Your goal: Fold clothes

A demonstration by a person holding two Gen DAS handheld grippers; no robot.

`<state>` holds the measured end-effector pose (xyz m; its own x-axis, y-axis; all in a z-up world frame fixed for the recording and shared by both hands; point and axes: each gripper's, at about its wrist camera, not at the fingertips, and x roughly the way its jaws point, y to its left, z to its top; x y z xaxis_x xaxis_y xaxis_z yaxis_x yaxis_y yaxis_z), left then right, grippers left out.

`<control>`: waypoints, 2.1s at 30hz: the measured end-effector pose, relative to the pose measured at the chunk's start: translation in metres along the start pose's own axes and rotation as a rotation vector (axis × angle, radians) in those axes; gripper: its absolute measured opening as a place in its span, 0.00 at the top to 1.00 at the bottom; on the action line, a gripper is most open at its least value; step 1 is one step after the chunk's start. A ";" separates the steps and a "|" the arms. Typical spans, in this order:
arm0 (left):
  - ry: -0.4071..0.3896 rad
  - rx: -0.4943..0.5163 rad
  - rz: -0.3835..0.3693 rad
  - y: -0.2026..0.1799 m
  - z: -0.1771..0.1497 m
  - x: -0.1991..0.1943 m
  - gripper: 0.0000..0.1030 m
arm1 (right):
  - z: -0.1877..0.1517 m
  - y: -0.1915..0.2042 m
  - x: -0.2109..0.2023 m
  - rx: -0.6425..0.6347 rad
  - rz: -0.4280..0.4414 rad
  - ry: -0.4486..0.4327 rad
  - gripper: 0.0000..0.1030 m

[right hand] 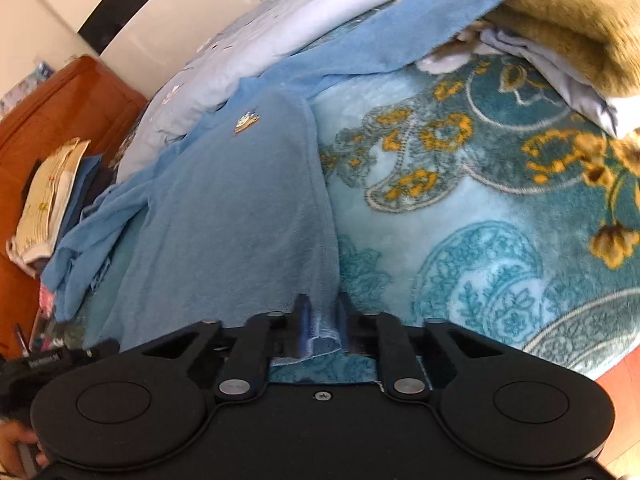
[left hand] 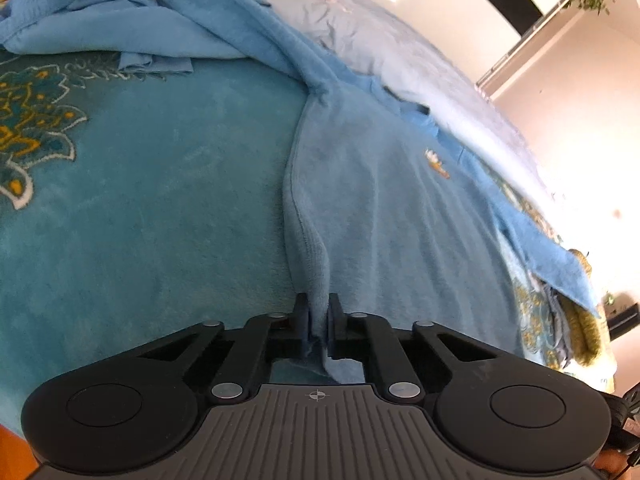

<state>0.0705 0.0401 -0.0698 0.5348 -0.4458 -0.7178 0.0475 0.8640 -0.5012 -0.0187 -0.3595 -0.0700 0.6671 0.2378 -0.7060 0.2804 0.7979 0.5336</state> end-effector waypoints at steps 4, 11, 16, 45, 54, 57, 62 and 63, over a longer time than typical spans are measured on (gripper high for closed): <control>-0.053 0.003 -0.051 -0.009 0.001 -0.016 0.97 | 0.002 -0.001 -0.013 -0.001 0.030 -0.044 0.92; -0.070 0.030 -0.052 -0.015 -0.003 -0.034 0.97 | 0.009 0.000 -0.034 -0.054 0.031 -0.080 0.92; -0.002 0.025 0.016 -0.007 -0.012 -0.014 0.97 | 0.001 -0.013 -0.012 0.004 -0.009 -0.015 0.92; -0.219 0.366 0.117 -0.072 -0.003 -0.066 0.00 | 0.079 -0.036 -0.099 0.035 -0.151 -0.445 0.54; -0.191 0.322 0.135 -0.065 0.005 -0.052 0.00 | 0.110 -0.056 -0.089 0.008 -0.258 -0.455 0.42; -0.176 0.301 0.147 -0.058 0.008 -0.048 0.00 | 0.121 -0.062 -0.078 0.029 -0.281 -0.438 0.42; -0.147 0.263 0.163 -0.048 0.010 -0.040 0.00 | 0.130 -0.067 -0.064 0.049 -0.294 -0.427 0.43; -0.144 0.258 0.163 -0.047 0.010 -0.039 0.00 | 0.132 -0.067 -0.062 0.050 -0.296 -0.423 0.45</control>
<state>0.0558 0.0193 -0.0133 0.6655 -0.2757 -0.6936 0.1543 0.9600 -0.2335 0.0118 -0.5007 -0.0006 0.7720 -0.2474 -0.5856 0.5252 0.7671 0.3683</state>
